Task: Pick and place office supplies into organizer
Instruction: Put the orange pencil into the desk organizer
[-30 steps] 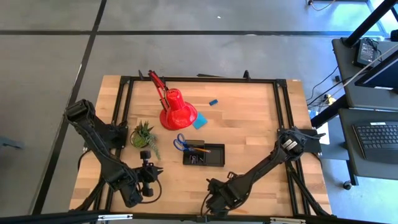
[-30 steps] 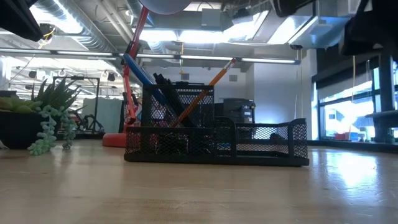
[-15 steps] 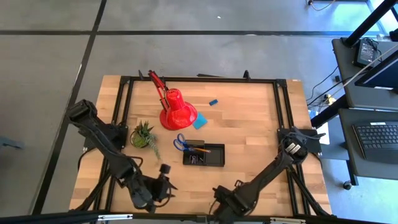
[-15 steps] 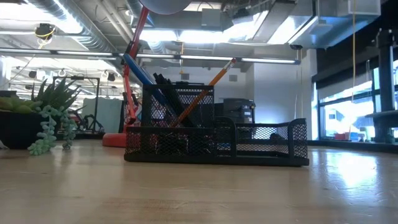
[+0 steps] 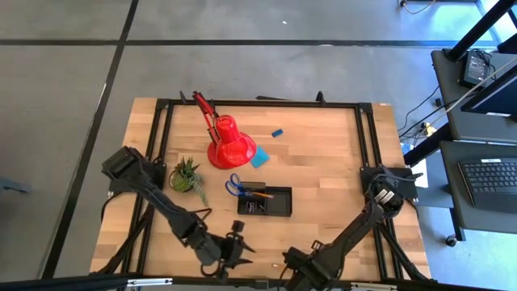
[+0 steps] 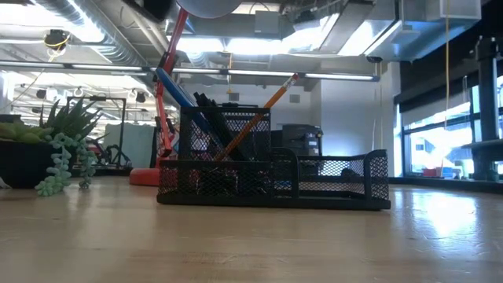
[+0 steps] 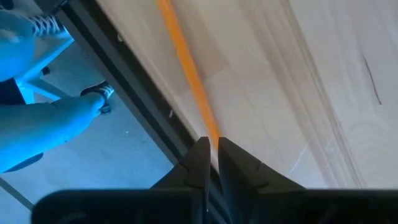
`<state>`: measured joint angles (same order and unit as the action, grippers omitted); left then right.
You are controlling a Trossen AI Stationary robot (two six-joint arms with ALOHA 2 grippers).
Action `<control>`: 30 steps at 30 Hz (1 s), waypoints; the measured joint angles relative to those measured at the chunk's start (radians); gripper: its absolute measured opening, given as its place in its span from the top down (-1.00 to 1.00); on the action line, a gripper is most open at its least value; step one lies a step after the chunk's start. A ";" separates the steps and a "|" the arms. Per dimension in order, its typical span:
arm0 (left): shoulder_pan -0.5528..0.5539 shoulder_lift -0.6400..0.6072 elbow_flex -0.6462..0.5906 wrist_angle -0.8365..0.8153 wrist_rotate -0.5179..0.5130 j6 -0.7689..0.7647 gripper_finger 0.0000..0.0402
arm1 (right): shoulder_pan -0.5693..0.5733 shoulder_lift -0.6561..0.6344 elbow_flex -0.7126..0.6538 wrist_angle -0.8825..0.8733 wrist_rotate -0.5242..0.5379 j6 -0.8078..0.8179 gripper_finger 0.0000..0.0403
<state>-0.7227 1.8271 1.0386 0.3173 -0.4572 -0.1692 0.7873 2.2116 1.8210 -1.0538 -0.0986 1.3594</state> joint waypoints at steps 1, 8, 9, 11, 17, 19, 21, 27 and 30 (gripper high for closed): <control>0.006 0.018 0.000 0.029 0.012 0.000 0.34 | 0.002 0.000 0.000 0.000 0.000 0.000 0.82; 0.055 0.134 0.000 0.256 0.107 0.005 0.34 | 0.002 0.000 0.000 -0.001 0.008 -0.007 0.82; 0.061 0.148 0.000 0.287 0.120 0.006 0.34 | 0.002 0.000 0.000 -0.001 0.018 -0.006 0.82; 0.069 0.178 0.000 0.335 0.121 0.000 0.34 | 0.002 0.000 0.000 0.000 0.038 -0.007 0.82; 0.088 0.271 0.007 0.478 0.140 -0.002 0.34 | 0.002 0.000 0.000 0.010 0.046 -0.006 0.82; 0.095 0.300 0.029 0.481 0.161 -0.003 0.34 | 0.002 0.000 0.000 0.010 0.046 -0.006 0.82; 0.101 0.328 0.057 0.481 0.178 -0.003 0.34 | 0.002 0.000 0.000 0.010 0.046 -0.006 0.82; 0.104 0.410 0.145 0.479 0.197 -0.001 0.34 | 0.002 0.000 0.000 0.010 0.046 -0.006 0.82; 0.104 0.450 0.183 0.479 0.197 0.012 0.34 | 0.002 0.000 0.000 0.010 0.047 -0.006 0.82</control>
<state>-0.6188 2.2767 1.2214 0.7959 -0.2602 -0.1572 0.7898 2.2112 1.8210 -1.0435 -0.0516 1.3533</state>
